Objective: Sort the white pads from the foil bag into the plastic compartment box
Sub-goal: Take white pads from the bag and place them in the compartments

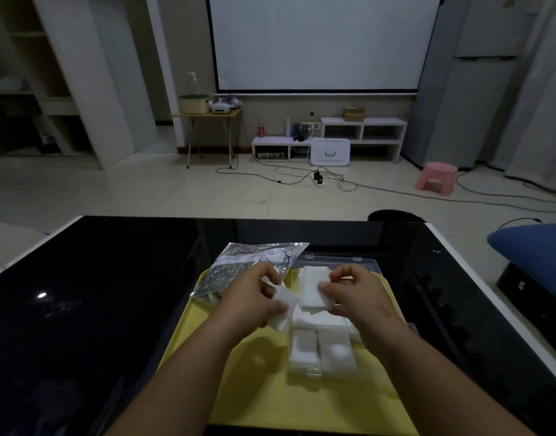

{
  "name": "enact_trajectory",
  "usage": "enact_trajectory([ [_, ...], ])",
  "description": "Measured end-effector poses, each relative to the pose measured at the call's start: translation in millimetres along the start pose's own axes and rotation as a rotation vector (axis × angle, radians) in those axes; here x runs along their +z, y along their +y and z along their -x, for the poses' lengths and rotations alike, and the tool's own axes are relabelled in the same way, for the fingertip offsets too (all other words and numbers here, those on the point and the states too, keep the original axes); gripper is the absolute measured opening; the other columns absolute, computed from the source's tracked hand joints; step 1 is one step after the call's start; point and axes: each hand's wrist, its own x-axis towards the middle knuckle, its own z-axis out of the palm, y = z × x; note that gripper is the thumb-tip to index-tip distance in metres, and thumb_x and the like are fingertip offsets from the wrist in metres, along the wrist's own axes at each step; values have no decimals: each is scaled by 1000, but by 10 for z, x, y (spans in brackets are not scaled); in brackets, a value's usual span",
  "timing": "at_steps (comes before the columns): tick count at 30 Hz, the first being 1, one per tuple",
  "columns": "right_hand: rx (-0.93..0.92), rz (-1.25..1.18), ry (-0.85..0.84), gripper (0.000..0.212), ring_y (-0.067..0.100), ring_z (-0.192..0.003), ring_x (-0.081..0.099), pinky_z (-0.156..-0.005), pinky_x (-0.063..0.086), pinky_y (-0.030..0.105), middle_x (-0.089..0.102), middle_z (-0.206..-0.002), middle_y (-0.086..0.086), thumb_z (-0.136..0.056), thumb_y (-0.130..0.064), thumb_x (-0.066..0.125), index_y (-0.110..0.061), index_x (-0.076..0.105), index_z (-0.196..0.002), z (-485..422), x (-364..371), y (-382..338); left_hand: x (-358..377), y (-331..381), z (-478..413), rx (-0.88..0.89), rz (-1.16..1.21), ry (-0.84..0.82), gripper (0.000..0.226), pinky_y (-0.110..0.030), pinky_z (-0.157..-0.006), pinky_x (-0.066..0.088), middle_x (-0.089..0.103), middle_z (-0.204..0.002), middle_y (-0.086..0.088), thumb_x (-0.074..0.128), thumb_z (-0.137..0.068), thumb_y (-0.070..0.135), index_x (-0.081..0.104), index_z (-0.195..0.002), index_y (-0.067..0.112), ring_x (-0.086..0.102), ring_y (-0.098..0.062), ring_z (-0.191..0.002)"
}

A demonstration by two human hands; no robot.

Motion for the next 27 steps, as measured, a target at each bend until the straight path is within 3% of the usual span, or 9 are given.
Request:
enact_trajectory([
  [3, -1, -23, 1, 20, 28, -84, 67, -69, 56, 39, 69, -94, 15, -82, -3, 71, -3, 58, -98, 15, -38, -4, 36, 10, -15, -14, 20, 76, 31, -25, -46, 47, 60, -79, -7, 76, -79, 4, 48, -84, 16, 58, -20, -62],
  [6, -10, -47, -17, 17, 24, -79, 64, -65, 54, 34, 65, -89, 13, -84, -2, 70, -5, 57, -95, 21, -81, 2, 81, 38, -23, 9, 26, 126, 28, -35, -50, 55, 56, -73, -7, 69, -80, -4, 47, -75, 14, 56, -20, -58],
  [10, -28, -49, -13, 16, 28, -79, 62, -74, 56, 43, 62, -84, 15, -84, -1, 70, -7, 55, -88, 17, -135, 16, 168, 73, -46, 21, 72, 106, 25, -42, -59, 56, 61, -69, -4, 64, -80, -7, 56, -71, 15, 57, -20, -58],
  [14, -30, -47, -52, 15, 29, -77, 62, -75, 57, 46, 64, -83, 18, -84, 0, 70, -5, 56, -87, 31, -179, 5, 296, 178, -29, 27, 165, 59, 18, -32, -56, 56, 68, -81, -13, 66, -85, -4, 60, -79, 12, 62, -21, -65],
  [18, -18, -5, -52, 14, 29, -79, 66, -70, 59, 38, 66, -85, 15, -84, -2, 71, -6, 58, -83, 44, -250, 31, 390, 247, -9, 23, 274, 1, 12, -28, -59, 56, 67, -95, -24, 63, -86, -6, 59, -87, 5, 64, -24, -71],
  [20, -19, 32, -45, 13, 32, -82, 66, -75, 60, 45, 67, -86, 16, -84, -5, 72, -6, 59, -83, 48, -292, 32, 411, 254, -2, 3, 311, -16, 13, -27, -59, 55, 64, -99, -28, 62, -86, -8, 57, -88, 4, 62, -26, -74],
  [24, 2, 83, -95, 11, 22, -76, 64, -68, 54, 37, 67, -86, 12, -85, -5, 69, -7, 58, -85, 111, -401, -23, 482, 274, 8, -24, 343, -69, 19, -29, -61, 55, 61, -88, -24, 63, -85, -10, 55, -83, 7, 63, -25, -73],
  [27, 19, 117, -86, 10, 25, -83, 67, -69, 56, 36, 67, -94, 16, -85, -4, 68, -5, 58, -88, 138, -498, -47, 559, 326, 11, -41, 382, -119, 23, -33, -62, 55, 59, -86, -18, 57, -84, -15, 54, -81, 7, 62, -25, -70],
])
